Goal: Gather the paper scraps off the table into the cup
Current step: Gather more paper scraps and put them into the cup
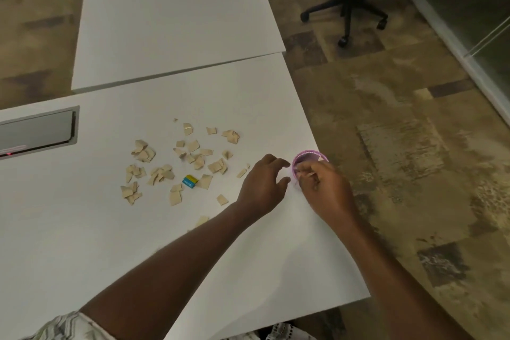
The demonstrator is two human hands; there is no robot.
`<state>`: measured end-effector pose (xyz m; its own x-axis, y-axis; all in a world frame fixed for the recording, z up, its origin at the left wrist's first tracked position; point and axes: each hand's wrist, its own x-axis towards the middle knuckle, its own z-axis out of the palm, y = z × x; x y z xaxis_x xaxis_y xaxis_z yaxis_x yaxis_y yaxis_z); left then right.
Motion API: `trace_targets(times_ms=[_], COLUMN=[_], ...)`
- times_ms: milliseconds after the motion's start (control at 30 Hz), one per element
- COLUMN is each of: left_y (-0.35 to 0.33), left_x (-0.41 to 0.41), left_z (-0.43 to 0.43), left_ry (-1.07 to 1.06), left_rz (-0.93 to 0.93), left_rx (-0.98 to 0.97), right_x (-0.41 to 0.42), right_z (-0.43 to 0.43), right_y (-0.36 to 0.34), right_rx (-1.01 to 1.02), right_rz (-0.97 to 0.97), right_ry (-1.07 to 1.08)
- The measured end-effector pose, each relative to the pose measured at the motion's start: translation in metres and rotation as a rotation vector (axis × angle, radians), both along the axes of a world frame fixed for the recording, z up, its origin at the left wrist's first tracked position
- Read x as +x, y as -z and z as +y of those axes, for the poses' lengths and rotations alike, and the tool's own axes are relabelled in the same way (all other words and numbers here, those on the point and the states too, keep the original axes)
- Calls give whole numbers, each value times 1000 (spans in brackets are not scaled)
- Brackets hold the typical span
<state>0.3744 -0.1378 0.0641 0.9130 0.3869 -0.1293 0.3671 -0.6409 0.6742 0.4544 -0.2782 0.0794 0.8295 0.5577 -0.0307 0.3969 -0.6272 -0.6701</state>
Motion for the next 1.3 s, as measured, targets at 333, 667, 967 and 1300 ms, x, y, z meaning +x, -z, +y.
trace_targets(times_ms=[333, 667, 967, 1300], left_y=[41, 100, 130, 105], left_x=[-128, -282, -310, -246], left_z=[41, 32, 42, 127], left_ry=[-198, -161, 29, 45], left_rz=[134, 274, 328, 215], left_rx=[77, 287, 302, 334], right_x=[-73, -176, -206, -141], right_z=[37, 58, 106, 166], right_y=[40, 56, 84, 68], right_rx=[-115, -345, -503, -295], right_rz=[200, 201, 140, 9], right_ry=[-258, -656, -672, -377])
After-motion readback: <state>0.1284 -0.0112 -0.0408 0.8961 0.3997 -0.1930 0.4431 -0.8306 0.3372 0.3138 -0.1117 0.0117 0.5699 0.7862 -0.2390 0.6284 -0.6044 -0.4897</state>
